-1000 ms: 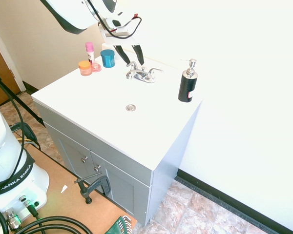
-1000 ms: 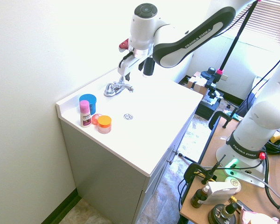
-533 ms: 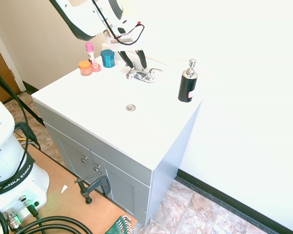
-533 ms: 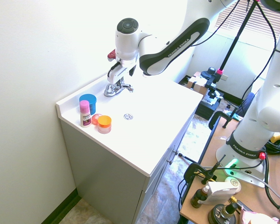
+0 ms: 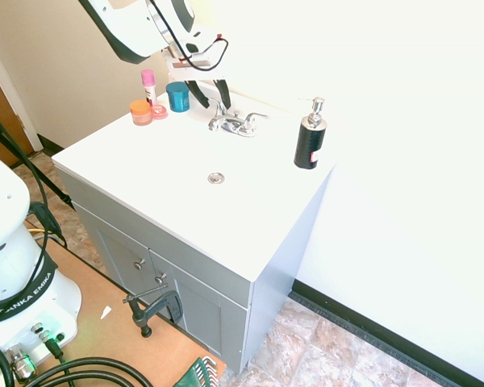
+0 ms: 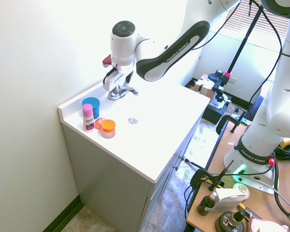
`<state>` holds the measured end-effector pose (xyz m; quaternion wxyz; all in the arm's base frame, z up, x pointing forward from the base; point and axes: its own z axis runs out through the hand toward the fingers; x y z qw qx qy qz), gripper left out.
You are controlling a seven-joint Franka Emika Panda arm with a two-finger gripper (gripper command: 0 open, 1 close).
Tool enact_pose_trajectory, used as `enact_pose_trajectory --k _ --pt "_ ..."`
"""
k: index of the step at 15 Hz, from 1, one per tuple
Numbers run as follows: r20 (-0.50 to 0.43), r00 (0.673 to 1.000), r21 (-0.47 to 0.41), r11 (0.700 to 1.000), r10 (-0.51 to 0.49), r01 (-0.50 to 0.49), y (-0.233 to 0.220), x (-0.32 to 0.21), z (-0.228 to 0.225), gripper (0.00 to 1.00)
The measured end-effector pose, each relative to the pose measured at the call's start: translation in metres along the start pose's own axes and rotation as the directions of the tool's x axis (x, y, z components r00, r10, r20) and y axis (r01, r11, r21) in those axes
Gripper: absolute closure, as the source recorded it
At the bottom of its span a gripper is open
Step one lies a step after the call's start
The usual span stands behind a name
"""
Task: Turn off the hot water
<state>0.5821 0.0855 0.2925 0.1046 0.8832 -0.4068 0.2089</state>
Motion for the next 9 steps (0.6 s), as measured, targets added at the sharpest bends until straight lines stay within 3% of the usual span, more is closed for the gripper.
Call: enact_pose_trajectory --k 3,5,9 --pt "0.012 1.0 -0.001 1.0 -0.002 0.002 -0.011 0.009 0.0 0.0" --pt "0.074 0.997 -0.009 1.0 -0.001 0.001 -0.001 0.019 -0.002 0.0" --pt "0.224 0.974 -0.038 0.999 0.021 -0.013 0.071 0.027 -0.008 0.0"
